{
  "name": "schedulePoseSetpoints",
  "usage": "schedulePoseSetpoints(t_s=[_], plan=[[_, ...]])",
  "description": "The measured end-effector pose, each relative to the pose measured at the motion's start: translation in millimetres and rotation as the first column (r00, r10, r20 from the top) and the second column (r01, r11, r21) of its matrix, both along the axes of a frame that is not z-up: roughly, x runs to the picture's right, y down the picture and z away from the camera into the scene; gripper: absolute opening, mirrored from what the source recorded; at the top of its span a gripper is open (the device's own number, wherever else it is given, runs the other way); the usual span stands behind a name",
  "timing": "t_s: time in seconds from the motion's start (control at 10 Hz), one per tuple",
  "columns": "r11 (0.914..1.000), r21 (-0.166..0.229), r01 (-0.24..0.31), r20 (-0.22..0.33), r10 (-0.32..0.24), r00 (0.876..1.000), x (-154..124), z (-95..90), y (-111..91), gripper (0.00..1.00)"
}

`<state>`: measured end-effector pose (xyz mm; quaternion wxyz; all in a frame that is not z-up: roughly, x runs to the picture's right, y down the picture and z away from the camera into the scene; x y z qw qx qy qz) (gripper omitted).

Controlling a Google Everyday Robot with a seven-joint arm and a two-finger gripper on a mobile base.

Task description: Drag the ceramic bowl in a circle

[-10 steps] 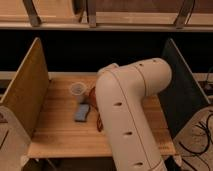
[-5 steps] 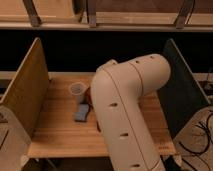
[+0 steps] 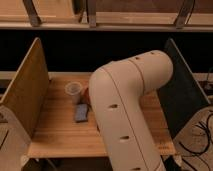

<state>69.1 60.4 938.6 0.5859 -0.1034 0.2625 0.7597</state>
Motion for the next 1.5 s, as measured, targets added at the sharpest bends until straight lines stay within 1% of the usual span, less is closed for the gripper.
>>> schedulePoseSetpoints(t_s=[0.2, 0.3, 0.4, 0.6, 0.7, 0.8, 0.9, 1.0, 1.1, 1.2, 1.3, 1.4, 1.5], plan=[[0.9998, 0.010, -0.019, -0.041, 0.020, 0.999, 18, -7.7, 0, 0.00], [0.9995, 0.025, -0.018, -0.074, 0.020, 0.997, 30, -12.7, -6, 0.00], [0.9993, 0.036, -0.009, -0.097, 0.012, 0.995, 37, -14.8, -13, 0.00], [0.9974, 0.060, 0.039, -0.126, -0.032, 0.992, 37, -11.9, -31, 0.00], [0.9952, 0.071, 0.068, -0.121, -0.059, 0.991, 27, -4.2, -38, 0.00], [0.9930, 0.068, 0.097, -0.106, -0.089, 0.990, 14, 5.0, -39, 0.00], [0.9903, 0.061, 0.125, -0.079, -0.120, 0.990, -4, 13.8, -36, 0.00], [0.9866, 0.047, 0.156, -0.044, -0.154, 0.987, -27, 21.1, -29, 0.00], [0.9840, 0.033, 0.175, -0.022, -0.174, 0.984, -41, 22.8, -21, 0.00], [0.9818, 0.022, 0.189, -0.011, -0.188, 0.982, -47, 19.9, -15, 0.00], [0.9810, 0.009, 0.194, -0.012, -0.194, 0.981, -48, 15.7, -9, 0.00], [0.9817, -0.004, 0.191, -0.029, -0.191, 0.981, -45, 8.8, -3, 0.00], [0.9819, -0.011, 0.189, -0.056, -0.190, 0.980, -35, 1.8, -1, 0.00]])
